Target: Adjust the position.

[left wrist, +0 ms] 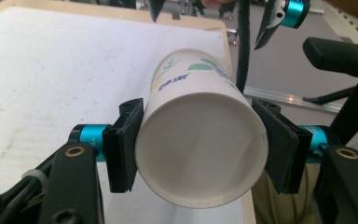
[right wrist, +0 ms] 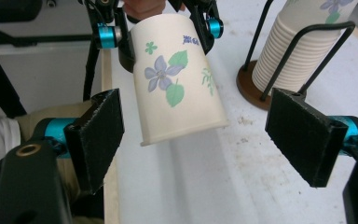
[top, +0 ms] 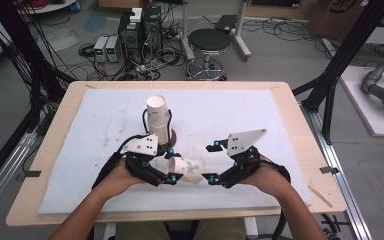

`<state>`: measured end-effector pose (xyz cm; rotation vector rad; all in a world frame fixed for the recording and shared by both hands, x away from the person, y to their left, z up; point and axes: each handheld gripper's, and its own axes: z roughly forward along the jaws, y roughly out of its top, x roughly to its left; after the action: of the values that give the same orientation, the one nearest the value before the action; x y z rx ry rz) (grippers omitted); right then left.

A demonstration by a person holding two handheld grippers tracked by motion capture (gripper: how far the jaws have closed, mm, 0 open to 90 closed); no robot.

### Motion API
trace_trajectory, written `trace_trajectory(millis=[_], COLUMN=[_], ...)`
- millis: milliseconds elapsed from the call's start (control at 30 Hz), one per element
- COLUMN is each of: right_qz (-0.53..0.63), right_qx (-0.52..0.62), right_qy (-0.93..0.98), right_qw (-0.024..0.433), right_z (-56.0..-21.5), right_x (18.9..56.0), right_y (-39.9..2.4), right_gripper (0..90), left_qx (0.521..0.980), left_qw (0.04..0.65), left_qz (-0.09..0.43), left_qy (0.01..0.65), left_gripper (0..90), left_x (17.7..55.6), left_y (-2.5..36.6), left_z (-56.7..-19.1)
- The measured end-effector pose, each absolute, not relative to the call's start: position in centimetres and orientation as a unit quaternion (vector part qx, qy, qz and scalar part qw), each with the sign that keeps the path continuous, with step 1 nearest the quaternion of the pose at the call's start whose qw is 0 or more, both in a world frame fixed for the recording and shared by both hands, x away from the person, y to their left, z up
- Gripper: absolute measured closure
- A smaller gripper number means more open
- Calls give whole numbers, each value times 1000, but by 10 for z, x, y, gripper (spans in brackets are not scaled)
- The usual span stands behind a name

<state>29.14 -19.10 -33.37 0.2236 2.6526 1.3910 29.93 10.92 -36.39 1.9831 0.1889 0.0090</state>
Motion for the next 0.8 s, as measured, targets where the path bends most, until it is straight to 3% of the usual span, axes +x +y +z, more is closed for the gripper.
trace_trajectory(millis=[500,800], right_qz=[552,562], right_qx=[114,110], right_qy=[824,820], right_qw=[49,32], right_z=[-383,-390], right_x=[282,283], right_y=[-211,-214], right_gripper=[197,198], left_qx=[803,793], left_qw=[591,605], left_qz=[5,4], left_qy=[75,68], left_gripper=[372,373], left_x=[292,290], left_y=[116,118], left_z=[-374,-372])
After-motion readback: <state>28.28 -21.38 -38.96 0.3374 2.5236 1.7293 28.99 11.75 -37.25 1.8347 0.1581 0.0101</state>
